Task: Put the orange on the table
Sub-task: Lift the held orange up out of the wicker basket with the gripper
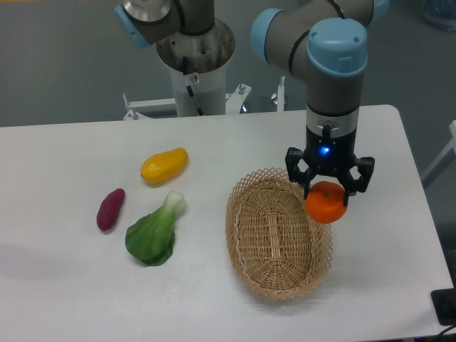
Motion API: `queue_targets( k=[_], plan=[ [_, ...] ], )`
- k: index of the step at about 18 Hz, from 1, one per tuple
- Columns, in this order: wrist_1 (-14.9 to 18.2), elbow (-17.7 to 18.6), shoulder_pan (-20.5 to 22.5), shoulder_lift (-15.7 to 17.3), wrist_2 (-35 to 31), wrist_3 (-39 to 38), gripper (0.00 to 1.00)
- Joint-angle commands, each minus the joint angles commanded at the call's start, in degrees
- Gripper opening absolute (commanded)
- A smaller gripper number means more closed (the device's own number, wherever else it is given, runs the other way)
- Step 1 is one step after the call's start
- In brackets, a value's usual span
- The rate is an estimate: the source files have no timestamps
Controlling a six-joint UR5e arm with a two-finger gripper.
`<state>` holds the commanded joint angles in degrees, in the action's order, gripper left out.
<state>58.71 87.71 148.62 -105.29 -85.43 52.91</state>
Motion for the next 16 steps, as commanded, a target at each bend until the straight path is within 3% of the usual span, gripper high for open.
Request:
queue_targets(
  k=[11,16],
  plan=[
    [0.0,0.3,-0.7,-0.7,0.3,-4.1,0.70],
    [-0.3,0.9,-4.0,-2.2,0.1,-14.6,0.71]
  ],
)
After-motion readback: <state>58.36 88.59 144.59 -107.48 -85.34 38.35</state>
